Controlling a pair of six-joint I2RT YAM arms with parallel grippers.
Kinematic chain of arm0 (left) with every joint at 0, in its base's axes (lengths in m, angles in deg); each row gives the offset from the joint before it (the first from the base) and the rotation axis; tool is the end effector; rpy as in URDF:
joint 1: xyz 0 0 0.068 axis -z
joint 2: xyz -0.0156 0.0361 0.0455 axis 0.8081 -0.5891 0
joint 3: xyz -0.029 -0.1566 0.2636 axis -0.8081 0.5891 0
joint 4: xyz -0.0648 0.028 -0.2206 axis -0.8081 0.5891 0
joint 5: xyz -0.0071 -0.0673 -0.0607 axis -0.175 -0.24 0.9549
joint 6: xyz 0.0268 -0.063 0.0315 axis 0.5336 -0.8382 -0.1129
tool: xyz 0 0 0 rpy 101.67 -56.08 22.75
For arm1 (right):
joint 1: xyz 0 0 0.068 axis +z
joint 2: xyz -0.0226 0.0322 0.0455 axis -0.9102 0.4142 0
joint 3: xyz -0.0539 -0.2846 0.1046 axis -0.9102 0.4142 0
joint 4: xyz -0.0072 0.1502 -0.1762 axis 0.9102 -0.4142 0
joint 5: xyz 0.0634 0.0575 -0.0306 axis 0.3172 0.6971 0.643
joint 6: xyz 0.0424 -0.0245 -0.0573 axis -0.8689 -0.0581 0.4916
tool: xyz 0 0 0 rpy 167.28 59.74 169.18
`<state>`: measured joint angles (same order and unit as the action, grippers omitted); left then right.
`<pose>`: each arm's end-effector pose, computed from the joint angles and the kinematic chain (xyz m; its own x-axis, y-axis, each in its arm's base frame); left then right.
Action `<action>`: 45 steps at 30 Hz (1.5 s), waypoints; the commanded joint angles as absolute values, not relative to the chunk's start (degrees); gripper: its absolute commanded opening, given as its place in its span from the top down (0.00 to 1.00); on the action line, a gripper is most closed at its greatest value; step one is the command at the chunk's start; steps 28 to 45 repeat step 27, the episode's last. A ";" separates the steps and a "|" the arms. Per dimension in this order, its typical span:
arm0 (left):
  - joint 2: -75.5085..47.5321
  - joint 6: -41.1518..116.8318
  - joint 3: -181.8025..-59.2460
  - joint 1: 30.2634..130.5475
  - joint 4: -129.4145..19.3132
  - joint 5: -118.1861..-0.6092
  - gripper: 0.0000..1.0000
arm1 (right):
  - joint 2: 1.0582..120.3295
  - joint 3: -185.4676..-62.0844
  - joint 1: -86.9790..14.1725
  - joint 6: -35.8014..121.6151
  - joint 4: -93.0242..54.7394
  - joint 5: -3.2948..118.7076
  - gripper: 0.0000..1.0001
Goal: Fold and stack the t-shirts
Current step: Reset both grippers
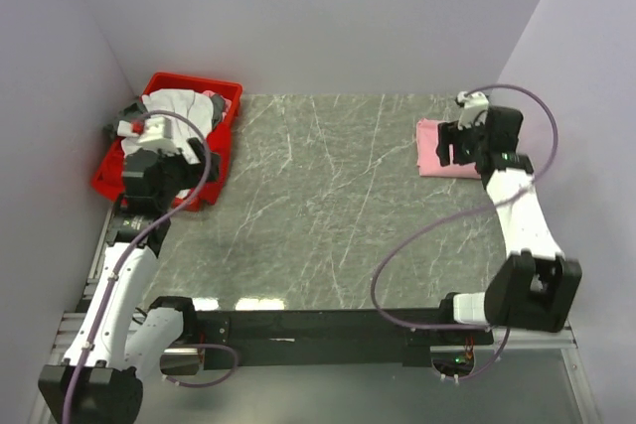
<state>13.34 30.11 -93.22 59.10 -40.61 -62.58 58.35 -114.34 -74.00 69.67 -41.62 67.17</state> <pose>0.1663 -0.0207 0.3481 -0.3098 -0.3025 -0.9014 0.0769 0.9370 -0.3409 0.2913 -0.0245 0.3418 -0.5087 -0.2539 -0.8226 -0.2865 0.9510 -0.1163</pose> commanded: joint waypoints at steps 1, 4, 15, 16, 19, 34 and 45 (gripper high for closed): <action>13.87 25.87 -97.13 51.04 -39.85 -61.25 0.01 | 45.84 -106.61 -76.33 55.91 -26.91 66.00 0.25; 13.34 26.91 -98.45 48.37 -38.54 -61.68 0.01 | 39.57 -102.03 -76.52 49.83 -23.64 57.23 0.25; 20.02 30.08 -98.10 48.37 -35.02 -60.72 0.01 | 25.23 -101.23 -76.34 46.30 -32.52 44.02 0.20; 20.20 30.08 -98.10 48.28 -34.76 -60.19 0.01 | 24.45 -100.79 -76.34 46.64 -32.52 43.57 0.20; 20.99 29.82 -98.19 48.37 -33.97 -58.88 0.01 | 22.16 -99.12 -76.34 48.57 -32.00 43.91 0.20; 22.22 29.82 -99.24 48.37 -32.12 -57.56 0.01 | 20.75 -98.85 -76.34 49.00 -31.73 44.87 0.20; 22.22 29.82 -99.24 48.37 -32.12 -57.56 0.01 | 20.75 -98.85 -76.34 49.00 -31.73 44.87 0.20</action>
